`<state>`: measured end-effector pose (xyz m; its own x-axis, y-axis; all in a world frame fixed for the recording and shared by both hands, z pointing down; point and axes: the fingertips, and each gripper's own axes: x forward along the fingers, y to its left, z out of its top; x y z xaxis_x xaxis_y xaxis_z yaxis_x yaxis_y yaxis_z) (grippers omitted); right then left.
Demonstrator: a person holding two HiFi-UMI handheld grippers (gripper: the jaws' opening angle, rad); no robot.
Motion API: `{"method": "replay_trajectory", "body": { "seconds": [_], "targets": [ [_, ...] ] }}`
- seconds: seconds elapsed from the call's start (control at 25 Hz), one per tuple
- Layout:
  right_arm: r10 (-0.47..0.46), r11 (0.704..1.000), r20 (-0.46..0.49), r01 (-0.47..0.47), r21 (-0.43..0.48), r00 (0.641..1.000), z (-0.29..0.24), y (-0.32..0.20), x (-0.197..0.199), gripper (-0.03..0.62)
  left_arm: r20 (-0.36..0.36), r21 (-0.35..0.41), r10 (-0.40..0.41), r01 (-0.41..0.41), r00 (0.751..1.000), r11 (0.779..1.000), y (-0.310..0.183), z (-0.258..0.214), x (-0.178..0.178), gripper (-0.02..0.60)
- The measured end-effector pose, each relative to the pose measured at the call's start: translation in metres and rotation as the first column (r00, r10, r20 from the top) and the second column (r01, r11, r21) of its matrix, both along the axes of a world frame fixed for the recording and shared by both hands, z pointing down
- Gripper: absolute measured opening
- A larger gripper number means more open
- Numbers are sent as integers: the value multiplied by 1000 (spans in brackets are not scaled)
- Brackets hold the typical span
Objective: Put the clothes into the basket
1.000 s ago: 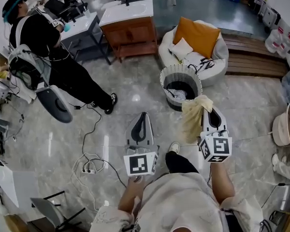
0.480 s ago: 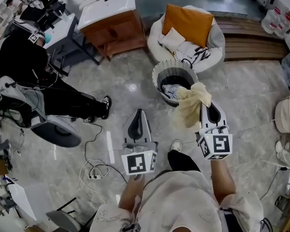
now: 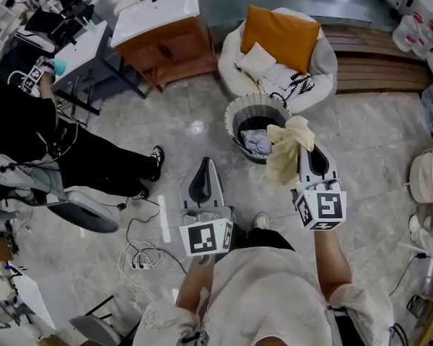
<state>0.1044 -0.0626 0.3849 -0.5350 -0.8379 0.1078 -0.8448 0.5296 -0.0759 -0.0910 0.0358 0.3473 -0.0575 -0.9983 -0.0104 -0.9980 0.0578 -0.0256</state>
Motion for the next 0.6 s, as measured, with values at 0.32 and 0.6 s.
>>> {"method": "replay_trajectory", "body": {
  "seconds": [0.32,0.6],
  "targets": [
    [4,1000,-1,-4,-1,1000,2,-33,-16,-2,-27,3,23,-23,999,1000,-41,5,-15,6],
    [15,1000,-38,-16,-22,999,14,-75,-46,-2,-28,-4,72,-72,997,997,-101,21,-35,6]
  ]
}}
